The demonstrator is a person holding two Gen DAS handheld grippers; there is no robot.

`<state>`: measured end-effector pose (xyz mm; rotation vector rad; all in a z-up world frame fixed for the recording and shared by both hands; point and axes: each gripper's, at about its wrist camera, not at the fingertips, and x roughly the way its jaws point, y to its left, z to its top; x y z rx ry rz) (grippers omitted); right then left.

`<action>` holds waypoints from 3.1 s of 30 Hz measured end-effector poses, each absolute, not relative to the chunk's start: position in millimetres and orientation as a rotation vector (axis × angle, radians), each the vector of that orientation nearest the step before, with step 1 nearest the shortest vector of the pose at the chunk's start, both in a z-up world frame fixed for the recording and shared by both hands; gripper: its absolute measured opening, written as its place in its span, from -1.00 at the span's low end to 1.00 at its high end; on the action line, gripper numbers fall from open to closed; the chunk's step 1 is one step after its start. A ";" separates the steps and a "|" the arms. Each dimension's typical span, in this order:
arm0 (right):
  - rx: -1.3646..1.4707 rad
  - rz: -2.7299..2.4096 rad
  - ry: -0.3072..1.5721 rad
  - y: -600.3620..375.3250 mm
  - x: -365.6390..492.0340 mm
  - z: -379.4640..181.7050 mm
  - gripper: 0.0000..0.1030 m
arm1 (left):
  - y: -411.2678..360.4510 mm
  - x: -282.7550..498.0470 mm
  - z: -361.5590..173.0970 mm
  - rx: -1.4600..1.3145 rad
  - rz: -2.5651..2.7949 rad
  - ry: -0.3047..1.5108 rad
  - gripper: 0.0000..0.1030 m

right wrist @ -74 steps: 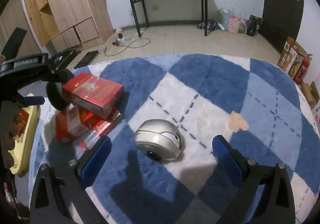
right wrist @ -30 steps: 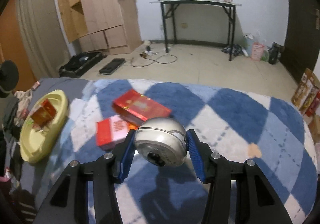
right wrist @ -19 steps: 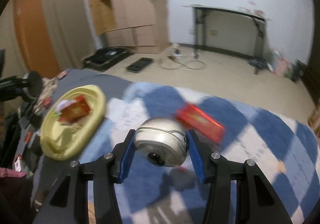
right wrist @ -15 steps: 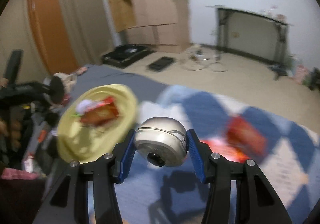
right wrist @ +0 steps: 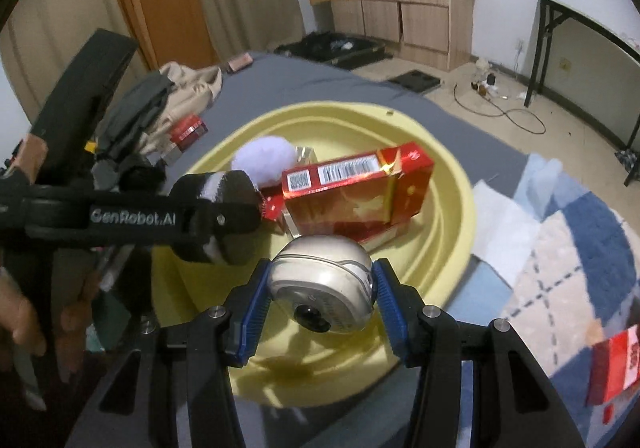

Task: Organize rigid objects
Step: 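Place the foam cylinder and silver object into the yellow basin, release both, then grasp the Double Happiness pack with the left gripper while the right gripper grasps the red Diamond pack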

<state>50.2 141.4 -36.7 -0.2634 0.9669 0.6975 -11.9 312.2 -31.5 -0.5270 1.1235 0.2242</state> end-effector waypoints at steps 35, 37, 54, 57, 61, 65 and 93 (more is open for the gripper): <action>-0.023 0.261 0.831 -114.8 30.5 35.5 0.99 | 119.3 16.1 65.7 -0.257 -0.150 0.956 1.00; 0.021 0.217 0.834 -141.4 31.9 32.8 0.99 | 94.6 22.8 55.0 -0.222 -0.162 0.994 1.00; 0.253 0.182 0.849 -165.9 68.6 10.2 0.99 | 16.3 54.9 0.0 -0.036 -0.398 1.015 1.00; 0.276 0.213 0.931 -156.9 87.9 7.6 0.99 | 10.4 63.2 -1.4 -0.043 -0.460 0.995 1.00; 0.303 0.219 1.042 -146.7 122.1 -1.4 0.99 | -6.3 67.4 -5.9 0.012 -0.565 0.971 1.00; 0.292 0.192 1.138 -143.1 153.8 -21.2 1.00 | -12.8 78.3 -14.5 0.037 -0.566 0.982 1.00; 0.251 0.164 1.031 -168.0 131.9 -17.4 0.99 | -3.8 72.7 -20.2 -0.069 -0.579 1.010 0.20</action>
